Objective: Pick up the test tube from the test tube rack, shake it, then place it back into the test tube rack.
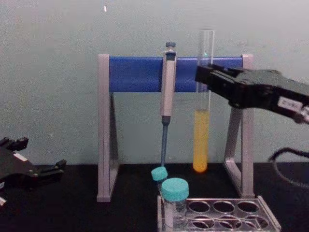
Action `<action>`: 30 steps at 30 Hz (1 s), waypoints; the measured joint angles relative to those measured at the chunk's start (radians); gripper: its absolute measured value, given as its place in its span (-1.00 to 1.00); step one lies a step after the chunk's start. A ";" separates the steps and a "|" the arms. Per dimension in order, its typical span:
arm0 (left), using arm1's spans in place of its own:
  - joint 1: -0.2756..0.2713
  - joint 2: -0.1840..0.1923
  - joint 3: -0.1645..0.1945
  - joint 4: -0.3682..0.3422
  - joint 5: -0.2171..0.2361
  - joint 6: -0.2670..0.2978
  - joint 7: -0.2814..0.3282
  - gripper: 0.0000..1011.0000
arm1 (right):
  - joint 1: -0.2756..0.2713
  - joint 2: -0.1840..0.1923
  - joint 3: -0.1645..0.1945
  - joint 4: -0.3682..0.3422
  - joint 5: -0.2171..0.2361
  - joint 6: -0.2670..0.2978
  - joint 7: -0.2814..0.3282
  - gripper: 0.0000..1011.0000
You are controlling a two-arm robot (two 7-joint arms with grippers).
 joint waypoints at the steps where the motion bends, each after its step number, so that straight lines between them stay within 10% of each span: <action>1: 0.000 0.000 0.000 0.000 0.000 0.000 0.000 0.98 | 0.019 -0.010 -0.004 0.016 -0.006 0.001 -0.005 -0.56; 21: 0.000 0.000 0.000 0.000 0.000 0.000 0.000 0.98 | 0.069 -0.031 0.021 0.081 -0.028 0.024 -0.048 -0.56; 30: 0.000 0.000 0.000 0.000 0.000 0.000 0.000 0.98 | -0.012 0.018 0.075 0.011 -0.015 0.013 -0.059 -0.56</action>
